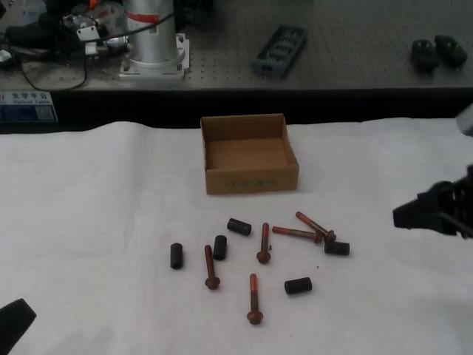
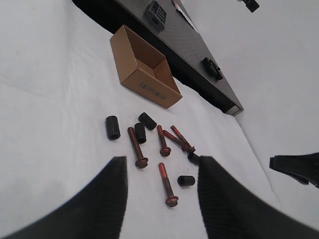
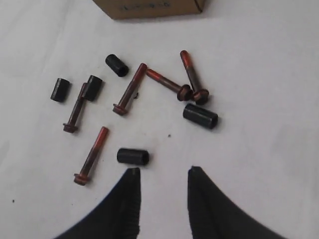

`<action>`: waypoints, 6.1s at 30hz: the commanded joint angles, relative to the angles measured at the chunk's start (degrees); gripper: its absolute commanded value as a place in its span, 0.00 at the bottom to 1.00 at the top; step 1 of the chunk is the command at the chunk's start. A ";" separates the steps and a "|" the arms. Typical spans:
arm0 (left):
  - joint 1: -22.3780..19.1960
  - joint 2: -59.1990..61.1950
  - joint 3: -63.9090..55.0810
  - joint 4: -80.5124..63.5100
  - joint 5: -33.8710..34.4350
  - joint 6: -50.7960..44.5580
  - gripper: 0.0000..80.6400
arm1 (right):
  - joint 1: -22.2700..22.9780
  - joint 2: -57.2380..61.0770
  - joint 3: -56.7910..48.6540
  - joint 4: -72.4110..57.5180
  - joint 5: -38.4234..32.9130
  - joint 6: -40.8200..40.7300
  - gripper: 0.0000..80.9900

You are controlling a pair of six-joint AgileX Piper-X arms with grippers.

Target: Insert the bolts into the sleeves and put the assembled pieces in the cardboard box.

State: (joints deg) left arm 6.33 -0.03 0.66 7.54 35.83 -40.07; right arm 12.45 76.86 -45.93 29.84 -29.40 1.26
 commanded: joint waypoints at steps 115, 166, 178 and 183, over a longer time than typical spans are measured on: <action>-1.94 2.87 -12.16 13.07 -6.36 10.92 0.41 | 17.92 8.72 -14.21 15.17 29.40 -48.42 0.04; -34.84 96.73 -50.97 -3.50 -20.31 2.28 0.41 | 17.92 -15.19 -6.78 32.09 22.78 -32.98 0.04; -34.81 101.24 -52.97 -6.38 -20.18 2.83 0.41 | 17.92 -15.19 -6.78 32.04 22.78 -32.98 0.04; -34.81 102.89 -54.16 -6.38 -20.08 2.83 0.41 | 17.92 -15.19 -6.78 32.04 22.78 -32.98 0.04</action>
State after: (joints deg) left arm -28.28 102.57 -52.81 1.45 16.32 -37.06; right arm 30.18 62.49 -52.63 61.90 -5.82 -31.83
